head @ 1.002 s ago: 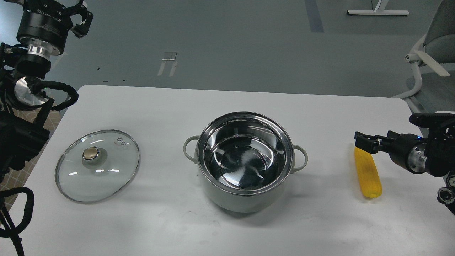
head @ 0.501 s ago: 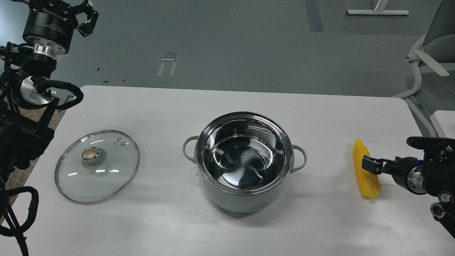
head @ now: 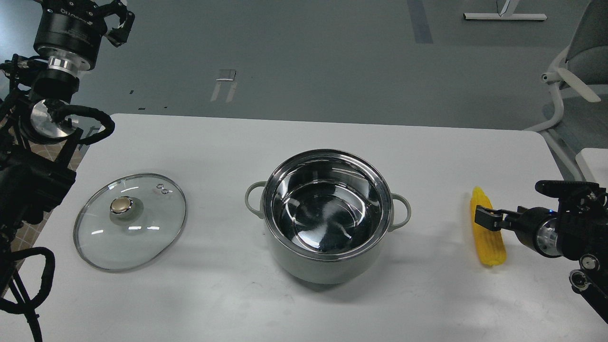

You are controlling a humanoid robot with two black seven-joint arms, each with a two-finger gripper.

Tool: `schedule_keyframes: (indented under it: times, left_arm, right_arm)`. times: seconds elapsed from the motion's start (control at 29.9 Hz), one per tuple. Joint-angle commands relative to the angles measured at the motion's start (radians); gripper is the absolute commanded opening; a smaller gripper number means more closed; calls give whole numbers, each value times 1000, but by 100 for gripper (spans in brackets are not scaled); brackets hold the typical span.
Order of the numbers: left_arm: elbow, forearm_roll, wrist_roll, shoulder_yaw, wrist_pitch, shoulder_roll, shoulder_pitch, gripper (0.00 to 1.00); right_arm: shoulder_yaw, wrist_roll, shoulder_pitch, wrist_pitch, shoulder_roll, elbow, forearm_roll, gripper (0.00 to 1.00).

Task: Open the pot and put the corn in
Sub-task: 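Reach the right gripper down and grasp the yellow corn cob, then lift the corn and carry it over the pot with the right gripper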

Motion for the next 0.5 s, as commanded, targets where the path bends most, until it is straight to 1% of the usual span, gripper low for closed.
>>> schedule_keyframes:
  times: [0.0,0.13,0.17,0.23,0.27,0.33,0.37,0.4,0.47]
  left_arm:
    - [0,1,0,2,0,0,-4,97]
    - [2,3,0,0,0,2,-4,97]
    - [2,3,0,0,0,2,-2,97]
    - [2,3,0,0,0,0,-1,97]
    - [2,3,0,0,0,-1,1,97]
    - [2,3,0,0,0,0,1,97]
    - [2,5,0,0,0,2,1,97]
    - [2,5,0,0,0,2,1,97]
    - [2,3,0,0,0,0,1,97]
  right_arm:
    - [-6,0,-1,0,35,-13,-2,91]
    - [-7,0,-1,0,67,-39,-2,80]
    - [-7,0,1,0,83,-53,-2,75]
    - [-7,0,1,0,97,-59,-2,72]
    - [-9,0,-1,0,97,-58,-2,66]
    - [-9,-1,-1,0,97,-55,-2,59]
    - [-9,-3,-1,0,91,-55,-2,50]
    - [-9,-3,-1,0,87,-55,-2,46]
    - [-9,-3,-1,0,80,-55,-2,28]
